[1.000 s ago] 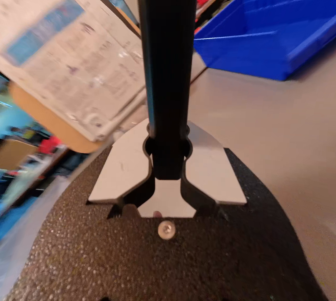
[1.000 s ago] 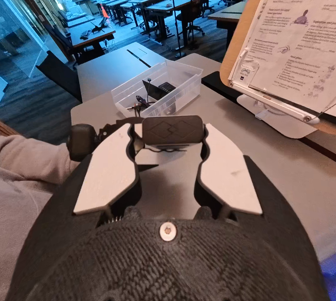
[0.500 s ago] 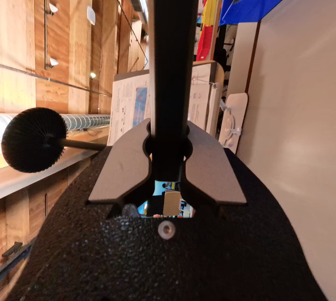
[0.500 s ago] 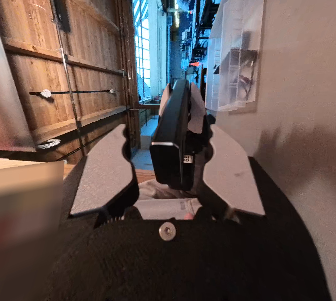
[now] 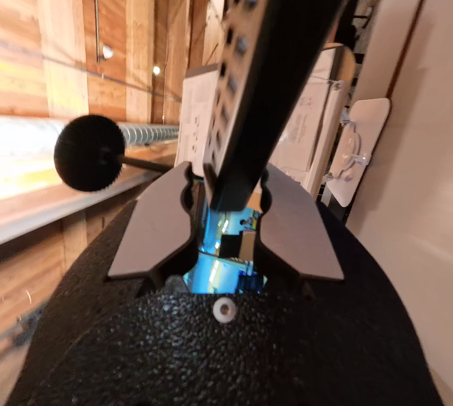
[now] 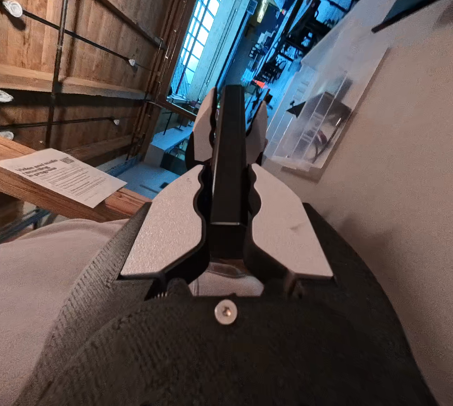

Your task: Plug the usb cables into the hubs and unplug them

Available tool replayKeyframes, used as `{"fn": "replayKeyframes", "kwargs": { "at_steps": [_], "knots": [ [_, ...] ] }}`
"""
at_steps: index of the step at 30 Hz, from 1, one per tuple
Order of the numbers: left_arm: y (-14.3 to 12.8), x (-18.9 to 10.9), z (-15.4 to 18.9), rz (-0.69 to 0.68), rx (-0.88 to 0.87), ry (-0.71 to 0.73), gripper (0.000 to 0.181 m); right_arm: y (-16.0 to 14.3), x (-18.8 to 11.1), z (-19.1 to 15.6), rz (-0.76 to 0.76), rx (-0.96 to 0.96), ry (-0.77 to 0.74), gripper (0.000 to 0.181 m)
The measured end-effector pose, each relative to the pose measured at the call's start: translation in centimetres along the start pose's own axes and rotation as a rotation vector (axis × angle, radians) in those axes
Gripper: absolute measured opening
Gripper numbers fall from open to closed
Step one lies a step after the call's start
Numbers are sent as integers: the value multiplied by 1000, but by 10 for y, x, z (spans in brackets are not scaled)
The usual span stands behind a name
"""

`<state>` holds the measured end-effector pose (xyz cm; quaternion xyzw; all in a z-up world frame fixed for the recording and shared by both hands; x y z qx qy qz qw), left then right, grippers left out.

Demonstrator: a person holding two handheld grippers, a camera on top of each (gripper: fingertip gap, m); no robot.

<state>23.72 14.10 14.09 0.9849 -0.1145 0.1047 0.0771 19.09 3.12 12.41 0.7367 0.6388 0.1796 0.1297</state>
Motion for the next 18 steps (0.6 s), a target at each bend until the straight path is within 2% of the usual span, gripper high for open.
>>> {"fn": "replayKeyframes", "kwargs": {
  "at_steps": [2,3,5,7,8,10,11,13,15,18],
  "knots": [
    [-19,1,-12,-81,-194,-27,77,15,-9,-13,65,-105,-2,31],
    [-25,0,-13,-107,-342,-83,83,23,-15,-20,108,-164,-5,33],
    [-18,-6,-6,-93,-772,-270,88,36,-27,-33,172,-293,-26,32],
    [22,-18,1,52,-1336,-598,94,41,-31,-43,195,-422,-48,31],
    [44,-25,-4,176,-1589,-761,92,41,-31,-47,193,-469,-43,31],
    [66,-30,-21,411,-1933,-982,81,33,-26,-51,166,-509,24,31],
    [68,-29,-27,504,-2030,-1035,72,27,-23,-53,157,-500,72,31],
    [64,-22,-34,598,-2152,-1047,61,15,-15,-53,145,-482,135,31],
    [62,-24,-42,719,-2194,-1047,32,6,-10,-48,129,-480,118,31],
    [63,-27,-34,702,-2146,-1086,27,1,-12,-40,125,-469,115,30]
  ]
}}
Point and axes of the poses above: each gripper's, where its closed fingertips meet, x out along the fingers, y out of its top, z = x × y across the jaws, the point moved 2 cm from there along -x, back along the fingers, and after that the axes turned 3 degrees about -z, right-handed, at the moved point
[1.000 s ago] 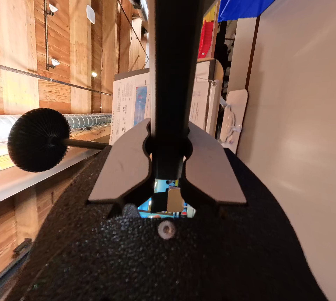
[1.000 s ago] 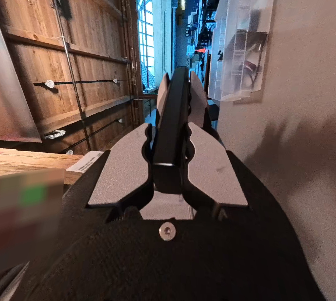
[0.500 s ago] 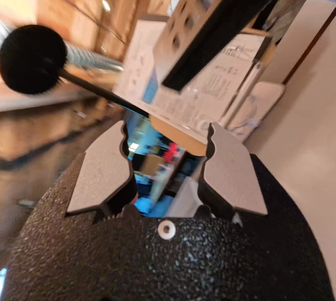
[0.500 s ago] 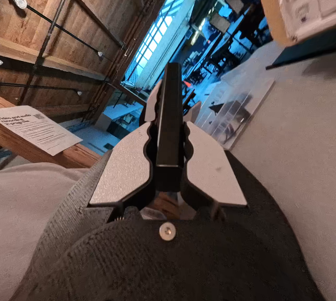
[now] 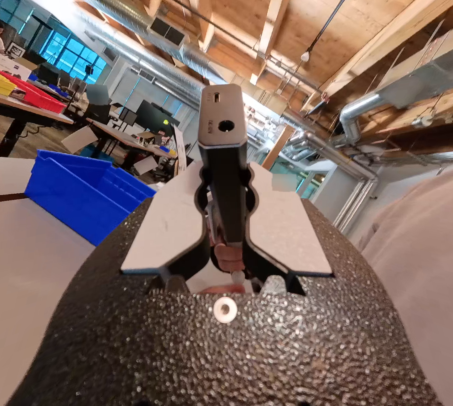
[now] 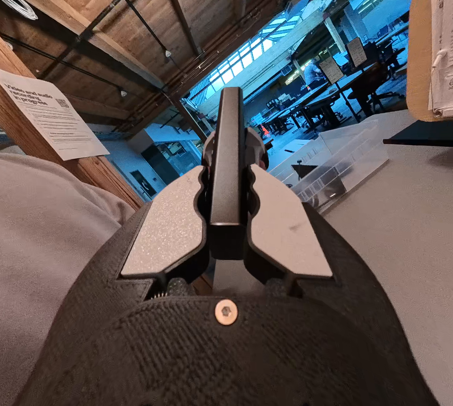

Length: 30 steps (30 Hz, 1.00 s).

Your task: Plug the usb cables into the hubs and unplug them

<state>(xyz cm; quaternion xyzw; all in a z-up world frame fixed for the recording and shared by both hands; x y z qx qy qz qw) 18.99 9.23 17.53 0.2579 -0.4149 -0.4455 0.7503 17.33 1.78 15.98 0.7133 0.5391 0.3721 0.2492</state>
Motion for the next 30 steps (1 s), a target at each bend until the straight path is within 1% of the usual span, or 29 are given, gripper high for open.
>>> {"fn": "replayKeyframes", "kwargs": {
  "at_steps": [3,4,5,8,9,12,14,15,17,19,21,22,23,24,26,27,30],
  "knots": [
    [-5,1,4,-75,55,-16,27,-13,-6,4,-92,-17,6,31],
    [-5,2,6,-108,92,-19,27,-18,-7,7,-138,-26,-13,32],
    [-5,3,6,-162,140,-14,27,-24,-8,9,-193,-67,-43,33],
    [-10,6,2,-350,283,24,27,-34,-8,14,-344,-215,-139,44],
    [-12,7,2,-401,315,21,27,-37,-5,14,-379,-250,-146,49],
    [-16,9,0,-503,336,2,27,-50,4,22,-462,-315,-169,58],
    [-18,10,1,-531,337,-20,27,-58,13,23,-479,-325,-146,61],
    [-19,11,1,-536,331,-29,27,-60,18,25,-476,-329,-158,58],
    [-22,13,2,-534,309,-53,27,-66,22,33,-515,-381,-199,31],
    [-23,13,4,-510,315,-64,27,-69,26,35,-521,-414,-215,31],
    [-19,11,3,-489,327,-47,27,-67,28,37,-490,-453,-259,31],
    [-18,10,1,-491,335,-9,29,-65,25,38,-484,-476,-304,31],
    [-16,9,-4,-489,361,60,32,-62,23,42,-489,-503,-367,31],
    [-12,9,-11,-473,400,157,38,-58,19,48,-494,-523,-436,31],
    [-5,8,-21,-425,463,365,64,-49,12,58,-483,-556,-564,30],
    [-4,9,-22,-405,472,444,74,-44,8,62,-474,-583,-641,30],
    [-6,14,-27,-386,455,665,81,-36,-1,73,-526,-706,-856,30]
  ]
}}
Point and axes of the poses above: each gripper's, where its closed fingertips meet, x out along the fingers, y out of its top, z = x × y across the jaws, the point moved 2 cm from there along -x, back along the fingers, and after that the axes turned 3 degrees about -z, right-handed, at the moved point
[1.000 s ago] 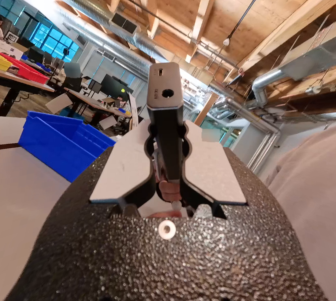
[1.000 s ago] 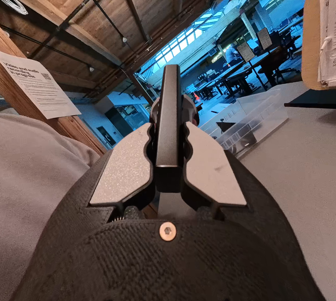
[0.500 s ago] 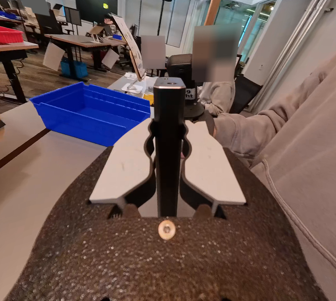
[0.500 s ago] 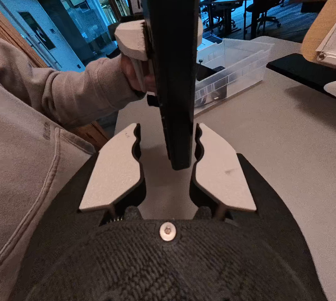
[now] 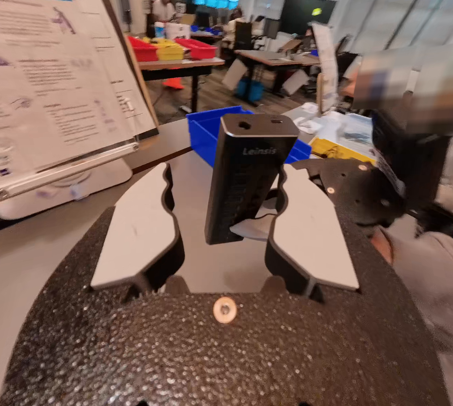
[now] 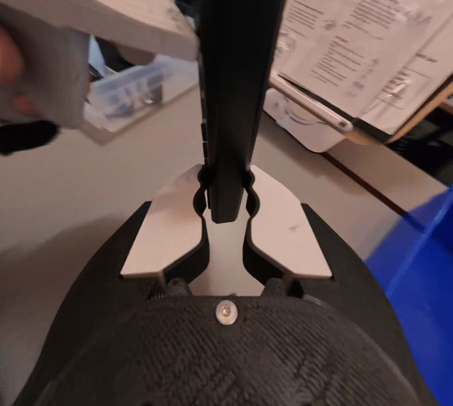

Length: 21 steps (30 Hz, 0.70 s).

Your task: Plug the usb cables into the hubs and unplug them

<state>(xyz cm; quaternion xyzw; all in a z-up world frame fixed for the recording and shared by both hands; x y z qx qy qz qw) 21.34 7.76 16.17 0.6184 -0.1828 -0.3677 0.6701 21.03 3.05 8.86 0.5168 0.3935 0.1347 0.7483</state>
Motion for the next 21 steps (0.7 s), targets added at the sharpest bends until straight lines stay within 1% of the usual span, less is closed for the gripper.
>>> {"fn": "replayKeyframes", "kwargs": {
  "at_steps": [2,3,4,5,6,7,8,10,11,12,13,14,16,19,20,21],
  "knots": [
    [1,2,-4,-4,-16,128,78,-3,1,8,-26,27,-73,30],
    [1,3,-4,-8,-9,156,75,-4,0,11,-36,38,-92,30],
    [0,6,0,-17,-9,157,72,-6,1,14,-51,35,-121,30],
    [-2,8,5,-26,-14,133,64,-8,1,15,-66,24,-140,30],
    [-3,11,10,-33,-15,104,52,-9,1,14,-74,26,-135,29],
    [-4,13,10,-35,-18,92,46,-11,0,14,-75,41,-135,29],
    [-6,14,9,-39,-38,84,51,-13,0,14,-74,47,-138,29],
    [-11,16,6,-70,-111,46,53,-16,-2,16,-84,55,-149,29],
    [-14,16,4,-79,-129,40,62,-17,-3,17,-77,60,-153,29],
    [-16,16,3,-81,-134,39,90,-18,-4,19,-71,67,-152,29],
    [-19,17,3,-84,-146,26,101,-18,-6,20,-66,71,-151,29],
    [-21,18,4,-92,-158,9,97,-18,-6,20,-63,72,-146,29],
    [-22,21,1,-91,-143,39,97,-16,-3,18,-63,36,-149,29],
    [-21,26,-1,-103,-124,56,94,-11,-1,5,-68,-26,-148,29],
    [-19,26,-1,-101,-119,61,85,-9,1,1,-75,-59,-156,29],
    [-18,25,-2,-93,-106,73,72,-8,3,-4,-82,-91,-159,29]
  ]
}}
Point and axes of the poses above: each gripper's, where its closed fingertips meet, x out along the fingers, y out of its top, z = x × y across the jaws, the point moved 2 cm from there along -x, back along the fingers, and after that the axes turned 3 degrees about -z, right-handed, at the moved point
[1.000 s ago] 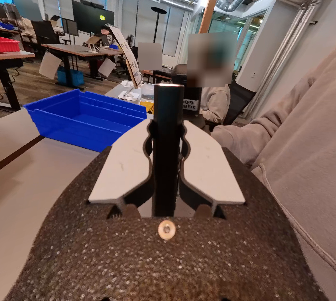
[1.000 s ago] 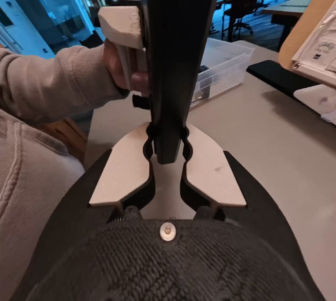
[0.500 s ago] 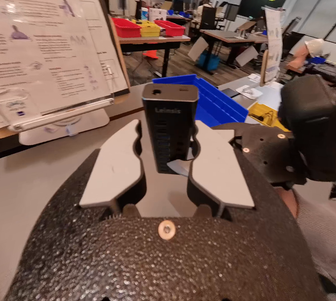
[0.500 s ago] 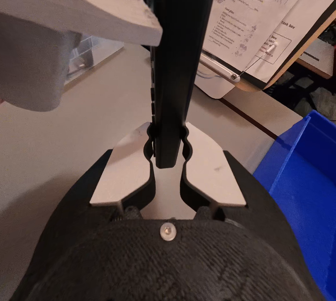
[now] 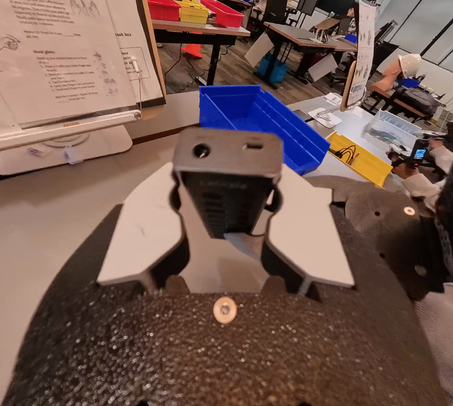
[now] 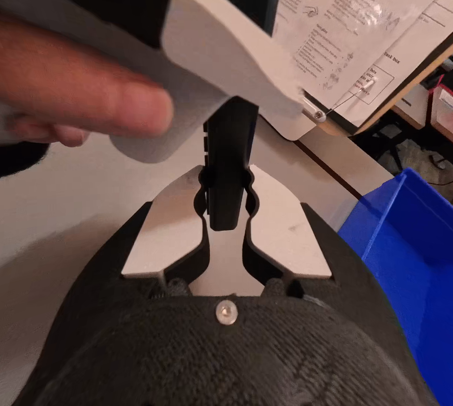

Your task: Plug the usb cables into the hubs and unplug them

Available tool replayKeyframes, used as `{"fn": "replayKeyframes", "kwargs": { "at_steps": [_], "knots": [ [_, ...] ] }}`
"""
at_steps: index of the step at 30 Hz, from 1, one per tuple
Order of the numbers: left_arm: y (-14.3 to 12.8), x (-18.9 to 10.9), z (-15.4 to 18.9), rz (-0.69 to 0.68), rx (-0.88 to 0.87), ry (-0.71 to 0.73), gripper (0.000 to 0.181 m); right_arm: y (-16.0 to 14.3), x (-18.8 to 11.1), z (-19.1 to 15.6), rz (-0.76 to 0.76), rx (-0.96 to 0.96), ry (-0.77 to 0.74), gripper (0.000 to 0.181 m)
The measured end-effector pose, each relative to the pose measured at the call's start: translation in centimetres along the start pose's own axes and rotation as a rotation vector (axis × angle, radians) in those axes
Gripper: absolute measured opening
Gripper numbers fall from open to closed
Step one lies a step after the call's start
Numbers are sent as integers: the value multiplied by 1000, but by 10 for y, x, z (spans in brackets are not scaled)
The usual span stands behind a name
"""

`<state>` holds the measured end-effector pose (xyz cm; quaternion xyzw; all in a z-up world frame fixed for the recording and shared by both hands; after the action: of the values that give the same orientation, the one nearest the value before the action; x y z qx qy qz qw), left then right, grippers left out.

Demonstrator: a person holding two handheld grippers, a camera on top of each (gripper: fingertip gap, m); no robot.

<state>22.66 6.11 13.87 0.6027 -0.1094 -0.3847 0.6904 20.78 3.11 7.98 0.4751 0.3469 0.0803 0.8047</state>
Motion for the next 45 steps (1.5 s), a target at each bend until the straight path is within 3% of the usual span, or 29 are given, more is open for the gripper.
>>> {"fn": "replayKeyframes", "kwargs": {
  "at_steps": [2,5,7,11,15,17,18,19,20,25,26,27,34,37,45],
  "knots": [
    [-1,-1,-3,-8,-7,-4,66,2,2,-6,12,16,25,29],
    [-5,-2,-4,-53,-30,-124,65,0,-1,-9,26,2,81,29],
    [-1,-8,-2,-45,0,-227,64,4,-6,-17,64,24,235,34],
    [1,-30,22,-52,197,-553,63,9,-19,-25,102,148,558,99],
    [0,-41,45,-4,298,-740,63,18,-24,-44,150,188,750,115],
    [-3,-41,54,1,321,-787,63,21,-22,-58,155,167,796,109],
    [-6,-42,58,1,331,-806,63,21,-21,-62,156,153,804,98],
    [-8,-42,61,-2,337,-818,63,22,-22,-66,175,130,815,75],
    [-9,-42,62,-5,337,-820,63,21,-22,-66,185,111,794,72],
    [-12,-46,51,-77,413,-717,64,12,-25,-59,184,111,787,72],
    [-8,-50,52,-63,438,-709,78,9,-25,-57,172,109,779,72],
    [-3,-56,54,-52,449,-718,80,7,-24,-56,177,105,774,72],
    [-6,-56,49,-153,538,-672,82,8,-29,-66,210,69,816,72],
    [-14,-60,56,-225,574,-728,61,6,-29,-72,198,34,820,72],
    [-19,-59,62,-252,634,-723,59,8,-33,-72,226,40,831,73]
  ]
}}
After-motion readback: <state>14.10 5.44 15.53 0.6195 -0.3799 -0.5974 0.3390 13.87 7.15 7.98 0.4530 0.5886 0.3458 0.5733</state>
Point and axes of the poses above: each gripper's, where its closed fingertips meet, x out along the fingers, y out of its top, z = x × y across the jaws, the point moved 2 cm from there along -x, back along the fingers, and after that the axes turned 3 degrees about -z, right-handed, at the moved point
